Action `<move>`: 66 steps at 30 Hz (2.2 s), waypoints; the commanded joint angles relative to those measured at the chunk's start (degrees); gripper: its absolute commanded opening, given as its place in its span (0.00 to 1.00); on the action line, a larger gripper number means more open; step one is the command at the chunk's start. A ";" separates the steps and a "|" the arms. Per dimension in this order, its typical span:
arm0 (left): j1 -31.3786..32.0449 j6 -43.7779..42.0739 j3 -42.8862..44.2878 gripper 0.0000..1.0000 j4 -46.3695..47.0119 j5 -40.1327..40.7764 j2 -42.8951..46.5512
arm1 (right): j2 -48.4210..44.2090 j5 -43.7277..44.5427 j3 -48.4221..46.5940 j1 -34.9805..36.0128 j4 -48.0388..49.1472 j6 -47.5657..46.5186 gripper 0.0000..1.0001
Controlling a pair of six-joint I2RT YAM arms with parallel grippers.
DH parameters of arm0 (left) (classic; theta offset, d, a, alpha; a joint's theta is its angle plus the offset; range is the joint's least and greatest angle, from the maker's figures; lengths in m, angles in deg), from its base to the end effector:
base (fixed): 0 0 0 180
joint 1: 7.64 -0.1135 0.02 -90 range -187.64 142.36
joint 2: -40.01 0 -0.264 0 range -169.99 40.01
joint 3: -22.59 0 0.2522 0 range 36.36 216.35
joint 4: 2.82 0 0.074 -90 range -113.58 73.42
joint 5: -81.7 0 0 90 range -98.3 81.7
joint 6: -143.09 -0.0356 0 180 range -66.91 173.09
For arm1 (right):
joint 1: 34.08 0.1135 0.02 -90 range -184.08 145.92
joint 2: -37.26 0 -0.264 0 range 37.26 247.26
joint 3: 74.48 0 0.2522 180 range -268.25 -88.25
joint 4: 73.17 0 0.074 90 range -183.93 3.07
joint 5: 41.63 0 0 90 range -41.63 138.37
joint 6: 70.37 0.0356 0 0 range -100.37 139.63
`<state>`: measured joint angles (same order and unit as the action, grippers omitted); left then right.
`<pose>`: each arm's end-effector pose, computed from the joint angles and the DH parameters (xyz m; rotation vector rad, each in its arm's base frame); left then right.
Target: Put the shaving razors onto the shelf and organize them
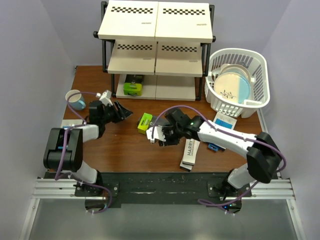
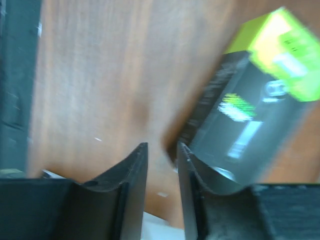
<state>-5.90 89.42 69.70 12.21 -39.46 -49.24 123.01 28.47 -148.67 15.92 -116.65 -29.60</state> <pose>0.2958 -0.0274 0.1607 -0.2796 2.0900 -0.9624 0.1894 0.2446 0.2382 -1.9941 1.5148 0.4439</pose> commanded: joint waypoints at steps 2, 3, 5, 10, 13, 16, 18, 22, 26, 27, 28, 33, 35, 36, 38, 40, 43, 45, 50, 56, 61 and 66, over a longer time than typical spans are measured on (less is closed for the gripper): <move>3.61 7.16 3.13 0.54 13.38 0.31 -4.52 | 1.87 -1.98 0.30 1.68 5.36 16.09 0.29; 4.23 7.78 3.65 0.54 14.00 0.31 -6.18 | 1.70 -1.81 0.65 1.94 5.89 16.53 0.29; 5.99 8.49 4.97 0.54 15.76 1.27 -7.68 | 1.61 -1.90 1.36 2.38 5.99 16.98 0.28; 7.67 8.92 8.32 0.55 14.01 5.84 -11.90 | 1.61 -1.28 2.06 2.47 5.37 16.80 0.27; 7.93 8.06 10.33 0.55 14.09 5.94 -14.63 | 1.78 -1.28 2.76 2.47 5.37 16.80 0.27; 8.02 6.30 13.23 0.55 12.51 4.18 -17.53 | 2.13 -1.28 3.47 2.39 5.72 17.24 0.27; 8.54 5.07 14.46 0.55 11.29 3.56 -18.41 | 2.48 -1.11 3.82 2.39 5.98 17.50 0.26; 10.91 0.86 16.05 0.55 9.18 -0.91 -19.29 | 3.10 -2.16 4.26 2.21 6.42 17.51 0.26; 12.41 -3.28 16.49 0.55 3.73 -0.92 -17.28 | 5.21 1.61 4.09 1.86 7.22 13.47 0.25; 12.59 -4.16 16.06 0.54 1.63 -0.92 -16.75 | 5.99 3.79 3.82 1.68 7.39 11.37 0.24; 12.68 -5.82 15.79 0.54 0.22 -0.84 -16.40 | 6.70 4.86 3.65 1.33 8.35 10.66 0.24; 12.68 -8.83 10.27 0.54 -2.52 -0.75 -10.86 | 10.65 8.55 0.14 -3.32 12.39 9.77 0.23; 12.68 -8.74 7.02 0.54 -2.34 -0.31 -7.80 | 12.50 11.10 -1.01 -4.82 15.29 10.29 0.23; 12.68 -8.48 6.04 0.54 -1.65 -0.31 -6.73 | 13.12 11.81 -2.58 -5.43 16.00 10.65 0.23; 12.68 -7.42 3.59 0.54 -1.46 0.22 -3.93 | 14.69 13.39 -4.17 -6.93 17.41 11.09 0.23; 12.68 -6.90 2.43 0.55 -1.29 0.31 -2.34 | 15.93 14.45 -6.37 -8.50 18.81 11.96 0.23; 12.68 -6.37 1.11 0.56 -1.29 1.01 -0.14 | 17.95 15.42 -9.18 -9.65 19.69 13.46 0.23; 12.68 -6.10 0.50 0.57 -1.11 0.93 0.57 | 19.18 16.64 -10.23 -9.74 21.26 14.16 0.24; 12.68 -5.14 -0.56 0.58 -0.76 1.45 1.62 | 20.50 19.28 -10.94 -9.74 23.65 16.62 0.31; 12.24 -3.56 -1.96 0.63 -6.54 8.98 7.94 | 16.03 27.10 -8.13 -9.74 23.66 26.70 0.46; 6.71 4.00 -9.16 0.63 -8.67 7.27 17.69 | 10.06 27.03 -6.11 -10.01 17.50 37.26 0.52; 5.82 6.20 -17.34 0.61 -3.76 1.63 18.34 | 6.80 20.08 -3.13 -10.27 17.67 50.70 0.62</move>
<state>0.07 92.00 56.69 5.92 -33.93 -30.22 133.22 52.84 -153.70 5.98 -98.75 7.42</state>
